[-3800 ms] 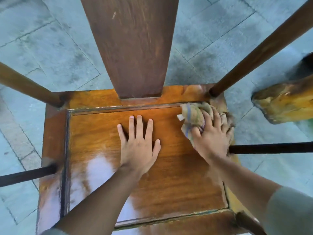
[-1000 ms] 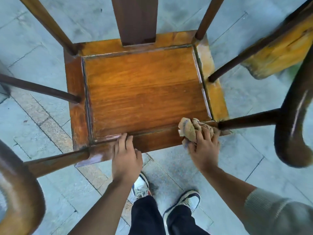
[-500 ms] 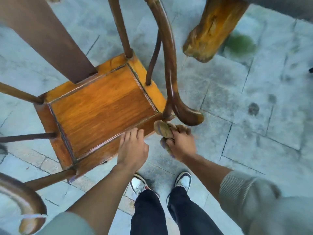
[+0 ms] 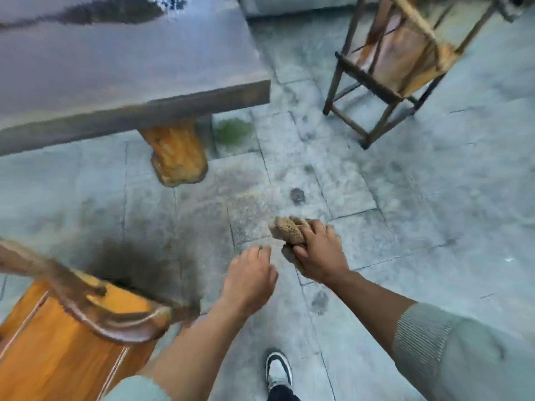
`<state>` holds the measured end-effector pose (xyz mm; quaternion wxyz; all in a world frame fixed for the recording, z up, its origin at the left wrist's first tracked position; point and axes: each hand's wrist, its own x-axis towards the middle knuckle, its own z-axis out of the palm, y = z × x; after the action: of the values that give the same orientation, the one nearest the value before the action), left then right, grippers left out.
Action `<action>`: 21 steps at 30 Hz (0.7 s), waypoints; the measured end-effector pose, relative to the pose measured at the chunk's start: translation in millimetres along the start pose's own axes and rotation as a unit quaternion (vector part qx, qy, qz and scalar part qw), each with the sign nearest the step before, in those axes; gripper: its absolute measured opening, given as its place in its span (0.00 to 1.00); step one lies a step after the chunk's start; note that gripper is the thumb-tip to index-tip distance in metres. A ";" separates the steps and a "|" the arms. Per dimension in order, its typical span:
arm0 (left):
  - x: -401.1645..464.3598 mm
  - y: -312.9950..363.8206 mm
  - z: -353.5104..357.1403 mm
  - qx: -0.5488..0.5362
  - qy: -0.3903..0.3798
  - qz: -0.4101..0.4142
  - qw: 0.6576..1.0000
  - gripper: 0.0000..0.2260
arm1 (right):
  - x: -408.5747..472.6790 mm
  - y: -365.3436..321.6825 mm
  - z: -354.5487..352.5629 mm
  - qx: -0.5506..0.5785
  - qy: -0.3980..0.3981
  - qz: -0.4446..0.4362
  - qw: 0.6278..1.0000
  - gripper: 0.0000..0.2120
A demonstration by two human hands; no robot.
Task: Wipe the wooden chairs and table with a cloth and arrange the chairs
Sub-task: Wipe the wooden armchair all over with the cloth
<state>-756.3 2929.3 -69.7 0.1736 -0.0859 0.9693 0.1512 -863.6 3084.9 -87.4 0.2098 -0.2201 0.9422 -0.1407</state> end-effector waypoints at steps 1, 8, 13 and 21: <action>39.6 26.1 -23.9 0.029 0.020 0.021 0.999 0.20 | 12.2 29.3 -34.0 0.003 0.033 0.023 0.999 0.31; 217.5 174.1 -172.0 0.072 0.134 0.143 0.978 0.21 | 53.4 175.3 -232.9 0.012 0.194 0.134 0.972 0.26; 319.6 263.8 -250.1 0.103 0.181 0.211 0.955 0.19 | 77.1 247.5 -338.8 0.007 0.248 0.190 0.950 0.29; 508.8 382.1 -344.3 0.083 0.227 0.275 0.931 0.17 | 189.5 343.7 -476.2 0.018 0.307 0.234 0.922 0.31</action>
<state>-1417.6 3119.0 154.3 -0.0932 0.1663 0.9776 0.0887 -1358.1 3374.3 142.1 -0.0588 0.0649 0.9824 -0.1652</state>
